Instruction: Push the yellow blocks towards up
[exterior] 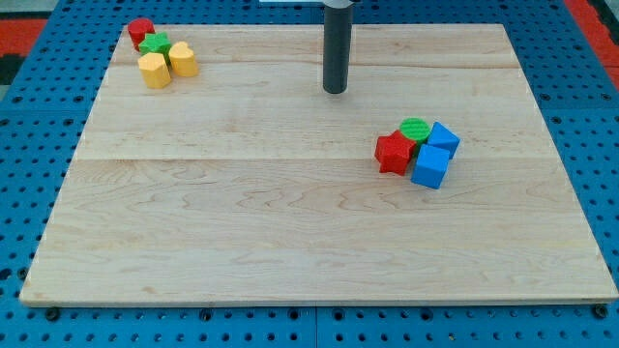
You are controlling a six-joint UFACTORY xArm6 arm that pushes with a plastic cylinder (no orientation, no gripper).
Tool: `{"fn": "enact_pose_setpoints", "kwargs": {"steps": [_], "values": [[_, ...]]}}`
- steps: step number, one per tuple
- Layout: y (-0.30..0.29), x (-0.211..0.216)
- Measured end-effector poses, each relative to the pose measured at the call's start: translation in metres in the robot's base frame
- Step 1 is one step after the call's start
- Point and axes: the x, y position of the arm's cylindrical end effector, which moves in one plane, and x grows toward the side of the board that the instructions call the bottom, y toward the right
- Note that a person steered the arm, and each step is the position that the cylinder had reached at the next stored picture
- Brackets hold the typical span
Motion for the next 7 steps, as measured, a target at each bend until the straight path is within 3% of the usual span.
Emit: {"fn": "enact_pose_setpoints", "kwargs": {"steps": [2, 4, 7], "values": [[0.021, 0.020], [0.077, 0.000], [0.078, -0.025]]}}
